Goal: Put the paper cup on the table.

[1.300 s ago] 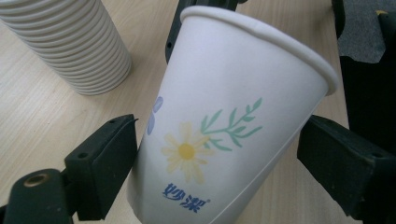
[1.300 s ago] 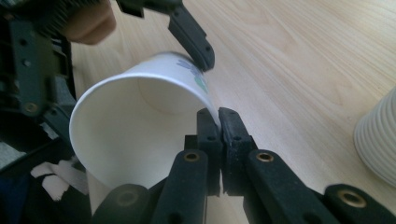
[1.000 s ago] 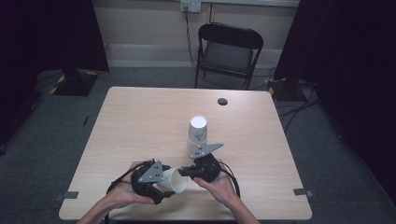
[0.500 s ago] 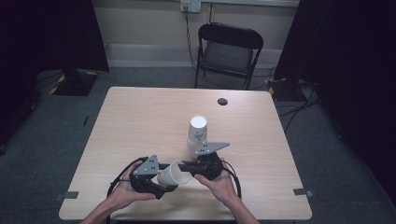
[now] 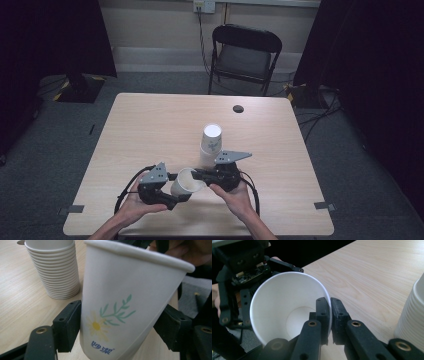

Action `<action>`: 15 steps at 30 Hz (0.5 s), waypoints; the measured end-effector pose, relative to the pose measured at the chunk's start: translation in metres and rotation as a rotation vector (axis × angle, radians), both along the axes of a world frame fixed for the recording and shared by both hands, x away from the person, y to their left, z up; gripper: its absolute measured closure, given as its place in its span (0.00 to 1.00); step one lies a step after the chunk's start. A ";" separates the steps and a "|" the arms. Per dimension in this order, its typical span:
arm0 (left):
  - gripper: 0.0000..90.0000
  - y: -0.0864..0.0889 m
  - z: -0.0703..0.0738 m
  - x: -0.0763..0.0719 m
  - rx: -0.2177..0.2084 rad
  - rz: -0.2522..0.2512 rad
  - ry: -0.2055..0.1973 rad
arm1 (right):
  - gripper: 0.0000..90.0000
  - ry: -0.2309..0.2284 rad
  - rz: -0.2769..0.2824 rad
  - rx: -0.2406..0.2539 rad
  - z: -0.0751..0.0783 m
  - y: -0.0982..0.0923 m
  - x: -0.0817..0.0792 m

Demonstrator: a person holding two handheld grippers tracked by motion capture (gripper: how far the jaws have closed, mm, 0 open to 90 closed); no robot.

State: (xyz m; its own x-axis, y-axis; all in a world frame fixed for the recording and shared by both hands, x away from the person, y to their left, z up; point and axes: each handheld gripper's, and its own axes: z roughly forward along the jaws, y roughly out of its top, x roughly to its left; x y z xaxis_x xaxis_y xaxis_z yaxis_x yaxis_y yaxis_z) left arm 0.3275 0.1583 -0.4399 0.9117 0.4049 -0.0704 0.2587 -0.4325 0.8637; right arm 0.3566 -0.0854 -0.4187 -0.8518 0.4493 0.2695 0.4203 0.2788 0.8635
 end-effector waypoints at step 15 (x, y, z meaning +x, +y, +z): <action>0.26 -0.010 0.002 -0.007 0.080 -0.009 -0.101 | 0.98 0.095 -0.020 -0.113 -0.007 0.014 0.001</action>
State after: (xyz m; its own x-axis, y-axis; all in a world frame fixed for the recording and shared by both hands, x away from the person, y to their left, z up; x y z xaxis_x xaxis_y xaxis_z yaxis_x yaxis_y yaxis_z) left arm 0.3208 0.1483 -0.4375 0.9161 0.3972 0.0542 0.1680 -0.5031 0.8477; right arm 0.3575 -0.0710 -0.4260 -0.8154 0.4982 0.2949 0.5050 0.3629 0.7831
